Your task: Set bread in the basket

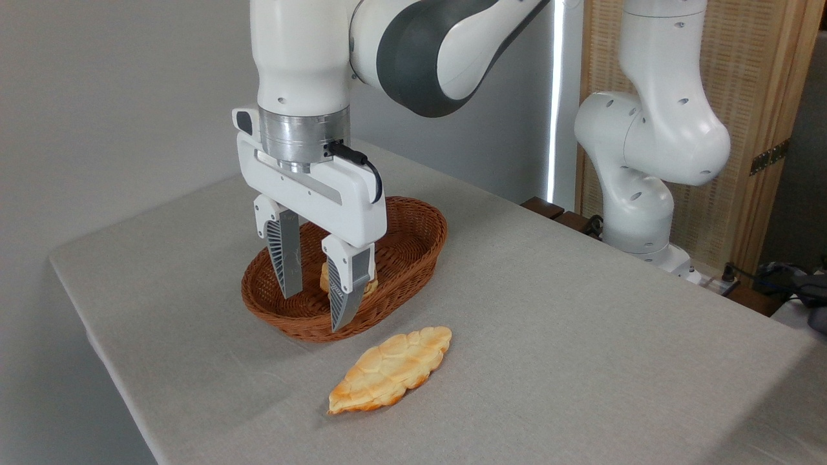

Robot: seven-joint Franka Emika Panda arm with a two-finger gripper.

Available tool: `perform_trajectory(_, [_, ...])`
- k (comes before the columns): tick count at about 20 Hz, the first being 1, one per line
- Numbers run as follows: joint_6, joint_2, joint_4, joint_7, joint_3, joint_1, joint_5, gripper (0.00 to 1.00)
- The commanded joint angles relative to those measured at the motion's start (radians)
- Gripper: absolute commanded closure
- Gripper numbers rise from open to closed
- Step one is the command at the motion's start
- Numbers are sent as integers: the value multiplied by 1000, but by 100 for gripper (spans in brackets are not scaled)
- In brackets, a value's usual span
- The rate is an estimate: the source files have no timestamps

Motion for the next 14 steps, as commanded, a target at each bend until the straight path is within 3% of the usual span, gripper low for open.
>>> perform_trajectory(1, [-62,0,16,31,5,2,-4,0])
perform_trajectory(14, [-56,-4,1,28,8,4,-3,0])
